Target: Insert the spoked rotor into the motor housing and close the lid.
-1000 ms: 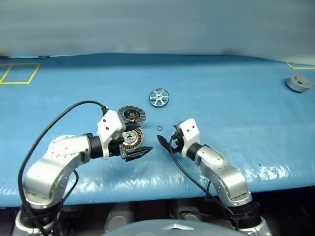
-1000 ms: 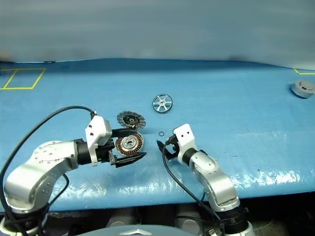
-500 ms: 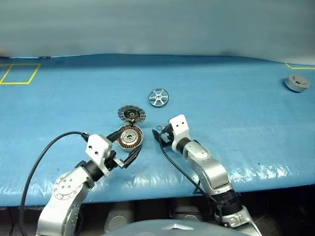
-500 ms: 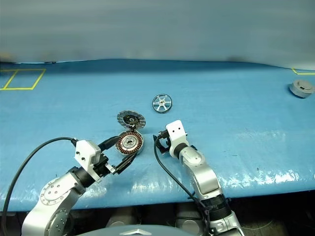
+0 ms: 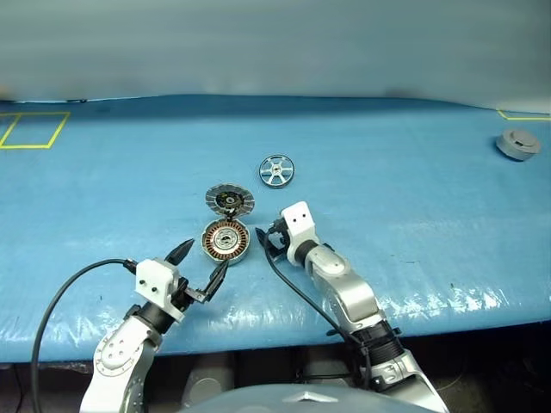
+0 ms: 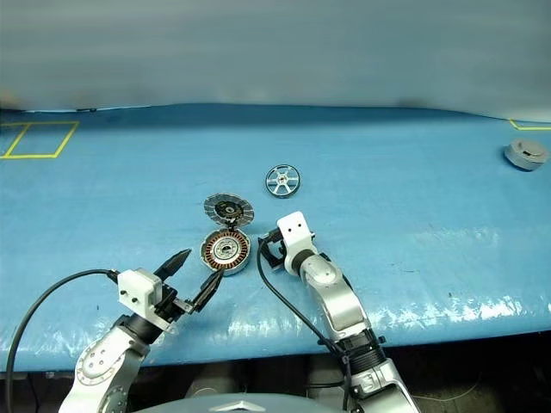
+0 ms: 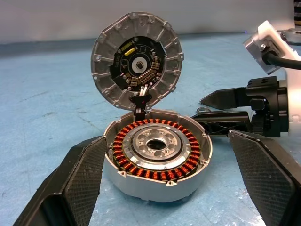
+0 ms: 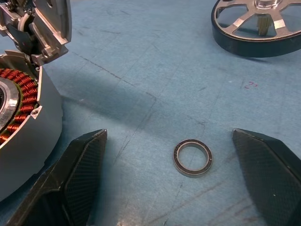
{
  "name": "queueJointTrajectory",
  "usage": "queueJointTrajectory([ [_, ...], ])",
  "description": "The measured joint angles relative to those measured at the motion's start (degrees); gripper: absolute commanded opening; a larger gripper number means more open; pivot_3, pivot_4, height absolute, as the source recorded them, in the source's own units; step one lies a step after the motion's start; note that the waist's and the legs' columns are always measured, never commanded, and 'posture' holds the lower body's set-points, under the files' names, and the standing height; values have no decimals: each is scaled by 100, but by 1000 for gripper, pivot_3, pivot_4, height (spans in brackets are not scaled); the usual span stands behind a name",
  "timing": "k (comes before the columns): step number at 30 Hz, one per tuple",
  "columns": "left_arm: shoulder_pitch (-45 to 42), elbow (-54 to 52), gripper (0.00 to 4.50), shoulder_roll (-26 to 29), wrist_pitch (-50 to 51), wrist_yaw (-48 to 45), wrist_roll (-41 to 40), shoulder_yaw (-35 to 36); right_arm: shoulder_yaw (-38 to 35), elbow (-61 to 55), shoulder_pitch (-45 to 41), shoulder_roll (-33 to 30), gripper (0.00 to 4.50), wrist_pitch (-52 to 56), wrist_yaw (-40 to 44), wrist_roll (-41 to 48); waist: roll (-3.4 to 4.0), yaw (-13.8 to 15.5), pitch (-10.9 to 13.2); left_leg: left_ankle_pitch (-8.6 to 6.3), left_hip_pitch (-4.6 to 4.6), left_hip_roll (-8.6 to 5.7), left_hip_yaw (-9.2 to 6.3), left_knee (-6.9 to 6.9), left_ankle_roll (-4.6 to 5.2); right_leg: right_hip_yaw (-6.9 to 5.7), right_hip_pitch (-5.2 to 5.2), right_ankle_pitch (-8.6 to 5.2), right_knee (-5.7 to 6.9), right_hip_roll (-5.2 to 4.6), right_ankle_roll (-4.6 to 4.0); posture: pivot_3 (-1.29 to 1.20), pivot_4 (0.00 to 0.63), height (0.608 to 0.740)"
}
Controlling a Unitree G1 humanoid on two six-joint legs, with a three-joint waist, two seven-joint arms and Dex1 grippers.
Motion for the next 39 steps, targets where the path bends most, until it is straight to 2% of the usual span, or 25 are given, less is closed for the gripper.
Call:
queueJointTrajectory([
  [10,133,396,4500,-37,-126,33,-52,-39,-62,-78,94,-63,662,26,-1,-118,-2,-12,-3,0,0,2,0,-9,1,-1,-1,-4,-6,1,7,0,150,740],
  [17,159,562,4500,-81,-287,25,-63,-95,-29,-1089,673,-555,651,544,328,-55,-6,20,-8,-2,-5,3,-2,-11,4,-2,2,-17,-24,-2,24,0,150,740],
  [21,132,659,4500,-67,-375,8,-30,-151,92,-2080,928,-1176,651,1266,906,230,-4,22,-6,-3,-14,8,-3,-11,8,-3,2,-14,-41,-2,26,0,150,740],
  [26,13,757,4500,55,-478,-20,21,-170,265,-3202,661,-1680,651,2007,1534,656,-4,12,-6,-3,-13,9,-3,-14,10,-8,2,-13,-47,4,24,0,150,740],
  [31,-30,962,4500,111,-588,-28,55,-193,618,-3331,107,-1230,651,2458,1341,708,-5,7,-6,-3,-15,10,-6,-19,9,-11,0,-10,-51,5,24,0,150,740],
  [39,-75,1199,4500,130,-716,-49,59,-207,1239,-2269,-357,-414,651,2546,703,355,-5,15,-6,-5,-21,7,-9,-22,13,-13,1,13,-71,-2,2,0,150,740],
])
